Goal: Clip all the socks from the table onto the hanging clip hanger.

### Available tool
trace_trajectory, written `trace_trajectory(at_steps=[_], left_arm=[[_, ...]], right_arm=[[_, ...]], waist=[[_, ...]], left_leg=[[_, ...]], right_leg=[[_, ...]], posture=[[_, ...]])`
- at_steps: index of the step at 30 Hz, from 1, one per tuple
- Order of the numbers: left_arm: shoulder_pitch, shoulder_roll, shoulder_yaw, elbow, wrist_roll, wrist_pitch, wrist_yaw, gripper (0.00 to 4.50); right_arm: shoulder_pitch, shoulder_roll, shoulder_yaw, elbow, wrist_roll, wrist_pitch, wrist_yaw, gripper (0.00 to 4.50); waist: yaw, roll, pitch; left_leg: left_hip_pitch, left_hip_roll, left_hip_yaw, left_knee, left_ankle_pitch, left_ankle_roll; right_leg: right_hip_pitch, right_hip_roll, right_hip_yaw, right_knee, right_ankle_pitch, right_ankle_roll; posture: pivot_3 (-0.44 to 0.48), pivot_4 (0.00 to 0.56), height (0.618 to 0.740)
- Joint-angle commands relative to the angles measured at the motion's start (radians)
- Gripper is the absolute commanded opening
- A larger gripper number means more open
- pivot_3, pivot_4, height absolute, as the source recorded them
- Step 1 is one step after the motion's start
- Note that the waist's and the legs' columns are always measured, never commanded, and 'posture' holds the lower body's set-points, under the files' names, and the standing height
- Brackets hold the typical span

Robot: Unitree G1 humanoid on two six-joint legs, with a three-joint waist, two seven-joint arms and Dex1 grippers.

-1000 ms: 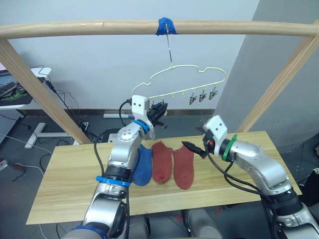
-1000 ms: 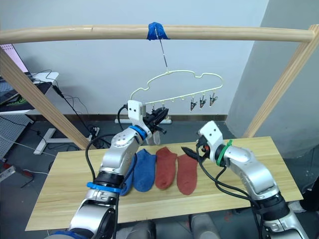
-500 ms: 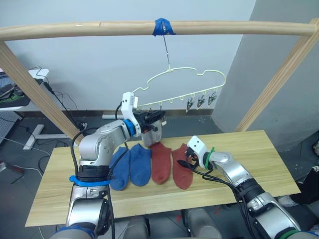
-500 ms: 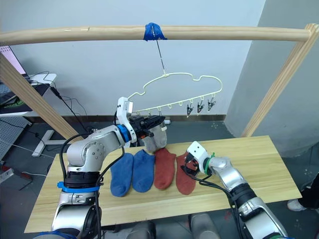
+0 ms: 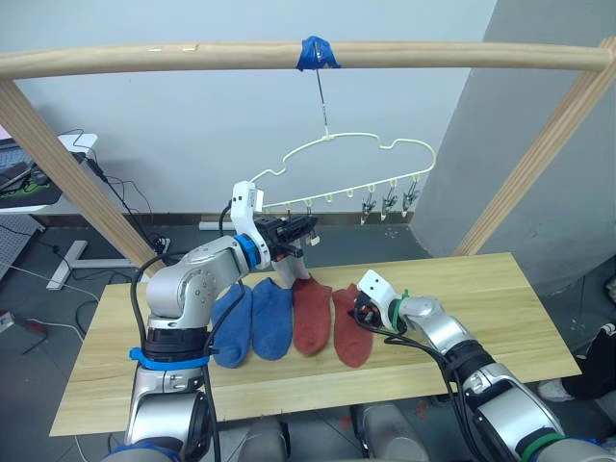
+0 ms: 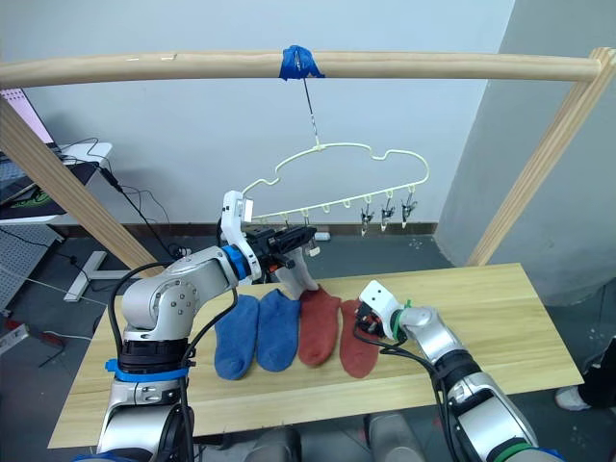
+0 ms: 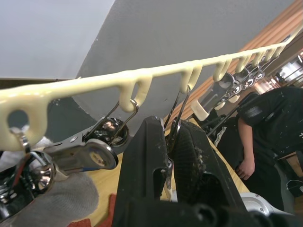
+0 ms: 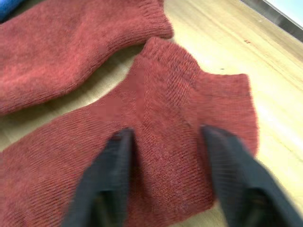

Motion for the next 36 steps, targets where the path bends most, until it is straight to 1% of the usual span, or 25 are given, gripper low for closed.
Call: trace_trajectory(at_steps=[1,3,5,9,11,13,15,18,24,31,33,36], left_arm=[[0.019,-0.008,-0.001,-0.022,-0.009,0.009,0.020,0.18],[0.021,-0.018,0.012,-0.026,-0.027,0.027,0.032,0.18],[0.020,-0.024,0.024,-0.029,-0.045,0.042,0.044,0.18],[0.015,-0.044,0.063,-0.024,-0.096,0.094,0.082,0.18],[0.010,-0.057,0.085,-0.021,-0.132,0.131,0.101,0.18],[-0.006,-0.088,0.138,-0.004,-0.192,0.183,0.140,0.18],[-0.022,-0.112,0.180,0.010,-0.232,0.218,0.177,0.18],[-0.038,-0.129,0.211,0.021,-0.270,0.254,0.213,0.18],[-0.036,-0.112,0.187,0.017,-0.293,0.286,0.208,0.18],[-0.034,-0.100,0.174,0.024,-0.284,0.270,0.206,0.18],[-0.036,-0.092,0.160,0.029,-0.263,0.243,0.200,0.18],[-0.037,-0.090,0.151,0.032,-0.269,0.239,0.192,0.18]], right_arm=[[0.039,-0.034,0.008,-0.052,-0.033,-0.048,0.027,0.72],[0.070,-0.057,-0.007,-0.122,-0.027,-0.064,0.042,0.02],[0.097,-0.077,-0.037,-0.213,0.000,-0.053,0.061,0.02],[0.160,-0.127,-0.072,-0.452,0.057,0.026,0.125,0.02],[0.189,-0.143,-0.098,-0.615,0.122,0.126,0.159,0.02],[0.207,-0.161,-0.109,-0.774,0.169,0.210,0.182,0.02],[0.212,-0.173,-0.106,-0.861,0.185,0.259,0.182,0.02],[0.211,-0.177,-0.104,-0.921,0.197,0.315,0.166,0.02],[0.155,-0.138,-0.098,-0.958,0.168,0.355,0.087,0.02],[0.145,-0.156,-0.101,-0.975,0.173,0.355,0.073,0.02],[0.137,-0.164,-0.102,-1.009,0.180,0.372,0.073,0.02],[0.126,-0.163,-0.102,-1.034,0.185,0.393,0.066,0.02]], waist=[[0.001,0.000,0.000],[0.006,0.000,0.000],[0.012,0.000,0.000],[0.016,0.000,0.000],[0.020,0.000,0.000],[0.020,0.000,0.000],[0.023,0.000,0.000],[0.023,0.000,0.000],[0.023,0.000,0.000],[0.023,0.000,0.000],[0.023,0.000,0.000],[0.022,0.000,0.000]], left_leg=[[0.000,0.000,0.000,0.000,0.000,0.000],[0.000,0.000,0.000,0.000,0.000,0.000],[0.000,0.000,0.000,0.000,0.000,0.000],[0.000,0.000,0.000,0.000,0.000,0.000],[0.000,0.000,0.000,0.000,0.000,0.000],[0.000,0.000,0.000,0.000,0.000,0.000],[0.000,0.000,0.000,0.000,0.000,0.000],[0.000,0.000,0.000,0.000,0.000,0.000],[0.000,0.000,0.000,0.000,0.000,0.000],[-0.001,0.000,0.000,0.000,0.000,0.000],[-0.001,0.000,0.000,0.000,0.000,0.000],[-0.001,0.000,0.000,0.000,0.000,0.000]], right_leg=[[0.000,0.000,0.000,0.000,0.000,0.000],[0.000,0.000,0.000,0.000,0.000,0.000],[0.000,0.000,0.000,0.000,0.000,0.000],[0.000,0.000,0.000,0.000,0.000,0.000],[0.000,0.000,0.000,0.001,0.000,0.000],[0.000,0.000,0.000,0.001,0.000,0.000],[0.000,0.000,0.000,0.001,0.000,0.000],[0.000,0.000,0.000,0.000,0.000,0.000],[-0.001,0.000,0.000,0.000,0.000,0.000],[-0.001,0.000,0.000,-0.002,0.000,0.000],[-0.001,0.000,0.000,-0.002,0.000,0.000],[-0.001,0.000,0.000,-0.002,0.000,0.000]], posture=[[-0.099,0.123,0.740],[-0.097,0.123,0.740],[-0.097,0.123,0.740],[-0.102,0.125,0.740],[-0.102,0.125,0.740],[-0.115,0.126,0.740],[-0.125,0.129,0.740],[-0.125,0.129,0.740],[-0.141,0.130,0.740],[-0.142,0.130,0.740],[-0.145,0.133,0.740],[-0.150,0.133,0.740]])
